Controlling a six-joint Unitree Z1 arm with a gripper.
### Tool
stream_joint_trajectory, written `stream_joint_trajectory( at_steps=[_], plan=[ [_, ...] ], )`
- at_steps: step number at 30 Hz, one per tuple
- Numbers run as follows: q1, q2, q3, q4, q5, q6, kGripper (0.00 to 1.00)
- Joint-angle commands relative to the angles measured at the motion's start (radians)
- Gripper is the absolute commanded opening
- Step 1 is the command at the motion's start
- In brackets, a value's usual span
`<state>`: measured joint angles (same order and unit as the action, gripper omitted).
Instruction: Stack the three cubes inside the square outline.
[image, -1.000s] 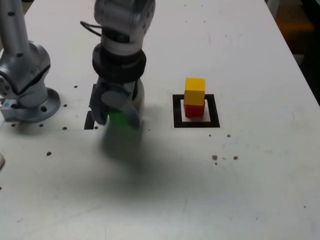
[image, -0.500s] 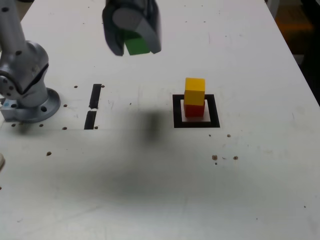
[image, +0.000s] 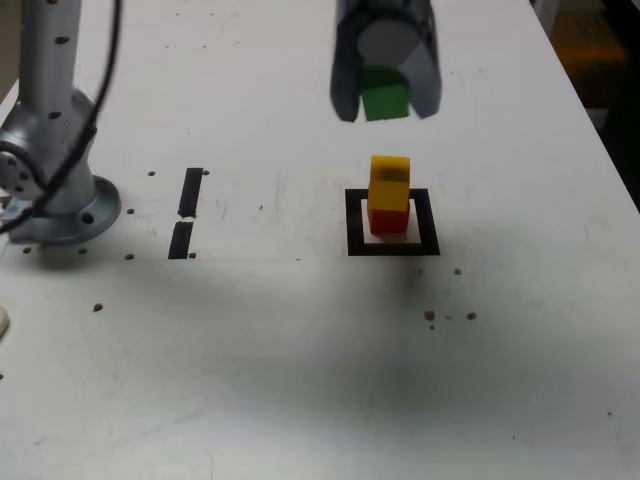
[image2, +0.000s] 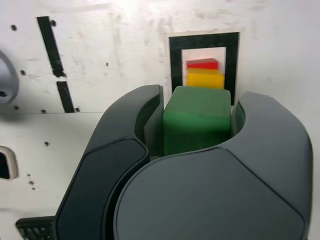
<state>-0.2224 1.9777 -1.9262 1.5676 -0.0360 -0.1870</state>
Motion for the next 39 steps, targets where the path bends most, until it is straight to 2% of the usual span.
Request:
stream_joint_trajectory(
  at_steps=[1, 11, 20, 30, 32, 35, 39],
  plan=[
    [0.018, 0.031, -0.002, 0.005, -0.007, 0.008, 0.02],
    [0.058, 0.094, 0.034, -0.006, -0.030, 0.033, 0.03],
    [0.035, 0.120, 0.029, -0.018, -0.082, 0.027, 0.03],
    [0.037, 0.146, 0.016, -0.028, -0.066, 0.035, 0.04],
    [0.038, 0.151, 0.016, -0.027, -0.064, 0.037, 0.09],
    [0.038, 0.156, 0.016, -0.025, -0.067, 0.040, 0.26],
    [0.038, 0.159, 0.016, -0.024, -0.070, 0.043, 0.35]
  ],
)
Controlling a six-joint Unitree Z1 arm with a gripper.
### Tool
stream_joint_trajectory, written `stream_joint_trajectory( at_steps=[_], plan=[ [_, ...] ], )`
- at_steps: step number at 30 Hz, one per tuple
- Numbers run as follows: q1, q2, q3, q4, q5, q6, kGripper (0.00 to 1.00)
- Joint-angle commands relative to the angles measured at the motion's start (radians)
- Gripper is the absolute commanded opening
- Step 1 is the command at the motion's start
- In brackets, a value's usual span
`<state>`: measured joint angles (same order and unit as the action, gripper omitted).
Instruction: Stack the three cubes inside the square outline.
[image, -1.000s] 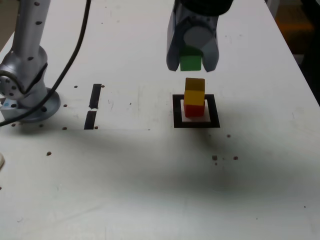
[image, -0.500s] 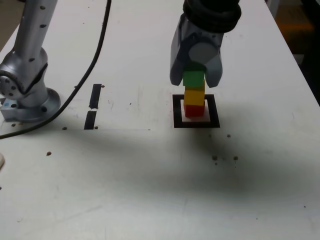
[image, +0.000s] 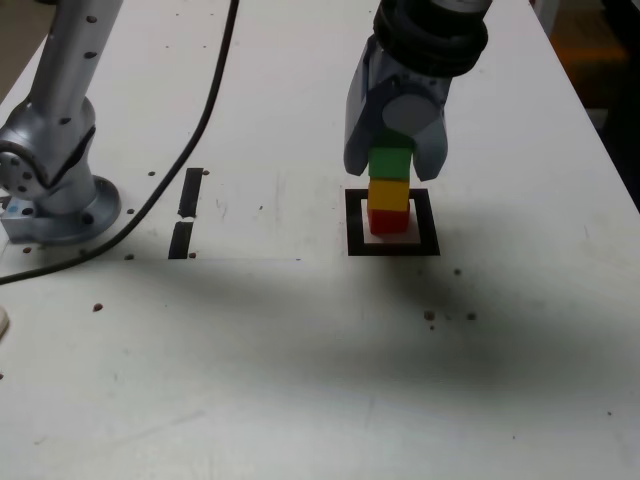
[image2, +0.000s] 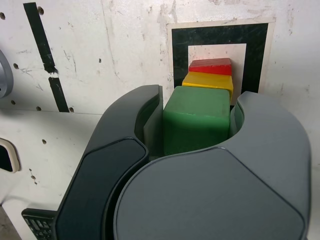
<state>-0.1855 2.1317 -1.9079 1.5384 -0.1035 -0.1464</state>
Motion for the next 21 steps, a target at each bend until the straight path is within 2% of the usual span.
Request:
stream_joint_trajectory(
  at_steps=[1, 2, 4, 8, 9, 16, 21],
  plan=[
    [0.001, 0.007, -0.002, 0.005, -0.004, 0.003, 0.39],
    [0.001, 0.008, -0.002, 0.006, -0.006, 0.003, 0.44],
    [0.001, 0.013, -0.003, 0.009, -0.014, 0.005, 0.59],
    [0.001, 0.015, -0.005, 0.019, -0.021, 0.005, 0.94],
    [0.001, 0.014, -0.005, 0.020, -0.022, 0.004, 0.98],
    [0.002, -0.010, -0.005, 0.022, -0.004, -0.002, 1.00],
    [0.000, -0.132, 0.040, 0.040, -0.005, -0.009, 1.00]
  ],
)
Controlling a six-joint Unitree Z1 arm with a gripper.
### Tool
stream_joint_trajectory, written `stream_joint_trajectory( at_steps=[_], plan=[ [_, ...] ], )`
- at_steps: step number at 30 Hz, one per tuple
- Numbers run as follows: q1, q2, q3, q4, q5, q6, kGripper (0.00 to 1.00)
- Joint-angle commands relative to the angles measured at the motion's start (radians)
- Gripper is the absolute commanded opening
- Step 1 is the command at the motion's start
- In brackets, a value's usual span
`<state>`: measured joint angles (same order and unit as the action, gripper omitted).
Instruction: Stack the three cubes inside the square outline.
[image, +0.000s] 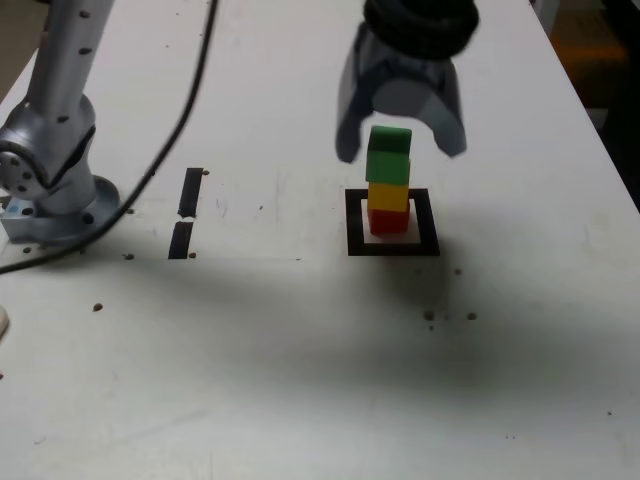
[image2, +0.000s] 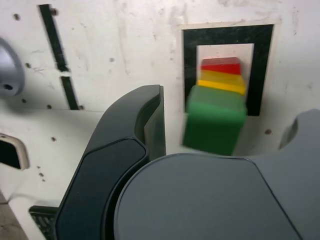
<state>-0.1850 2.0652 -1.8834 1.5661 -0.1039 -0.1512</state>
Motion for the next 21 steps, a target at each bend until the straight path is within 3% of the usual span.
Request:
stream_joint_trajectory(
  at_steps=[1, 9, 11, 17, 21],
  plan=[
    [-0.003, -0.103, 0.033, 0.016, -0.006, -0.008, 1.00],
    [-0.002, -0.465, 0.318, 0.011, -0.014, -0.026, 0.99],
    [0.016, -0.519, 0.397, 0.004, -0.010, -0.020, 1.00],
    [0.065, -0.547, 0.632, -0.098, 0.013, 0.038, 1.00],
    [0.093, -0.535, 0.792, -0.234, -0.001, 0.091, 1.00]
  ],
)
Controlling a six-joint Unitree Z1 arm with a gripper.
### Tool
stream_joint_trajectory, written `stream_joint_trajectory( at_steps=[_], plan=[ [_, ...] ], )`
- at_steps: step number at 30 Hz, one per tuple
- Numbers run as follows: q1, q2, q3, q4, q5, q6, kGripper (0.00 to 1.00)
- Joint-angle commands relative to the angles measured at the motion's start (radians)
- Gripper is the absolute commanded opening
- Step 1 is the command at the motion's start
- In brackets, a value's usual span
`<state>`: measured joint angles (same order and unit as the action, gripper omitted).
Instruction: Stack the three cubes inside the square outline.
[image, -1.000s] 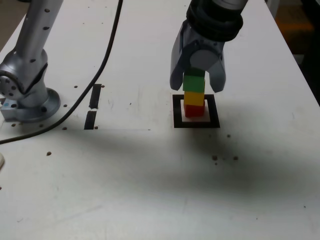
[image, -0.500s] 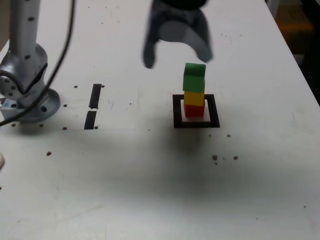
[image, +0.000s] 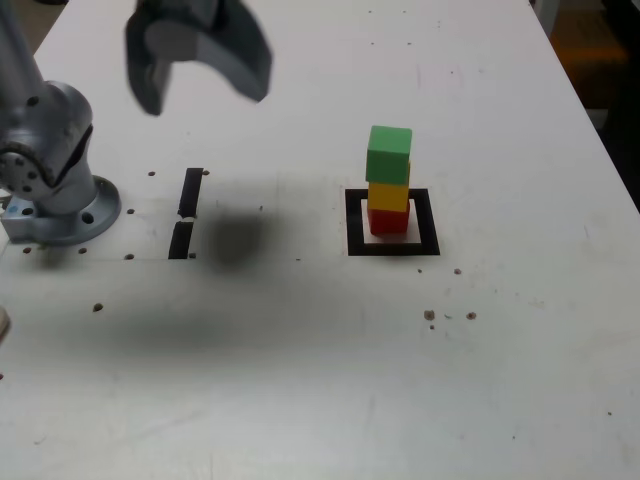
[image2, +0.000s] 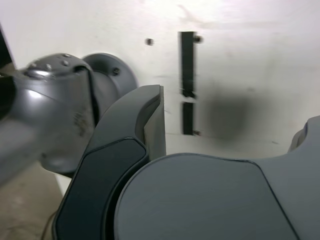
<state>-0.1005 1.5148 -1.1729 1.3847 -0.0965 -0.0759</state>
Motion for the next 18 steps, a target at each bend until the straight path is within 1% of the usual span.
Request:
stream_joint_trajectory(
  at_steps=[1, 4, 5, 8, 11, 15, 17, 18],
  plan=[
    [0.016, 0.016, 0.122, -0.089, -0.014, 0.029, 1.00],
    [0.032, 0.016, 0.234, -0.190, -0.029, 0.069, 1.00],
    [0.039, 0.016, 0.291, -0.235, -0.027, 0.080, 1.00],
    [0.050, 0.018, 0.353, -0.292, -0.015, 0.096, 1.00],
    [0.052, 0.016, 0.378, -0.315, -0.005, 0.101, 1.00],
    [0.060, 0.011, 0.401, -0.319, -0.003, 0.114, 1.00],
    [0.062, 0.014, 0.409, -0.323, -0.009, 0.120, 1.00],
    [0.062, 0.017, 0.413, -0.324, -0.020, 0.120, 1.00]
  ],
)
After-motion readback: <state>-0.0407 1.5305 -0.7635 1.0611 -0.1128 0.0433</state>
